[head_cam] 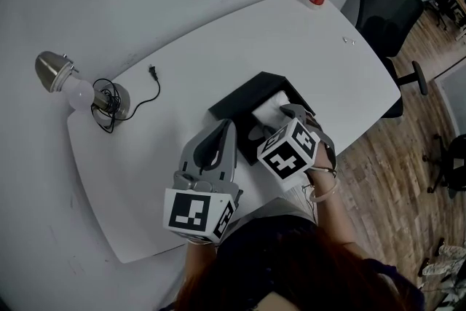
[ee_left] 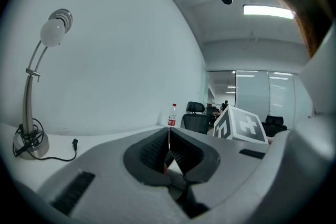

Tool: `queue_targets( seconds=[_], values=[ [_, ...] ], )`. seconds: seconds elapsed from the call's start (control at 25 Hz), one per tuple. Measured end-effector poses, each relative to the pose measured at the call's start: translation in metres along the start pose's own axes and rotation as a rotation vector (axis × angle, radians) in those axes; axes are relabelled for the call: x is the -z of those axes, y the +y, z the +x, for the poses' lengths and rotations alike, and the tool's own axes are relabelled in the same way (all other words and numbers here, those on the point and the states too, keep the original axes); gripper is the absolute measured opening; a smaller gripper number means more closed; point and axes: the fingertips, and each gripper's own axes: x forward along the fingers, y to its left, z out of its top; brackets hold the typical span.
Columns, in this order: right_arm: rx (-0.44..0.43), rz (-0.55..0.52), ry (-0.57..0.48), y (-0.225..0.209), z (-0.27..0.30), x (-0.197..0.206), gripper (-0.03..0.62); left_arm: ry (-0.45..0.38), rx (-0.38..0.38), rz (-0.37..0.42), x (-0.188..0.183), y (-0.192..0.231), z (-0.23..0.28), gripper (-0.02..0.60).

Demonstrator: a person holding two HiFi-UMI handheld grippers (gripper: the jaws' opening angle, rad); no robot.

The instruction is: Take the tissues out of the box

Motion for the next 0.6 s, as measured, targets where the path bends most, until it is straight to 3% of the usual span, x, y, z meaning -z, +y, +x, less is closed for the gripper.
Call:
queue_targets(
  seconds=[0.6],
  values=[
    [0.092, 0.016, -0.255, -0.007, -0.049, -0.020, 0.242, -0.038, -0.012, 0.030, -0.013, -0.015, -0.028, 0.025]
  ],
)
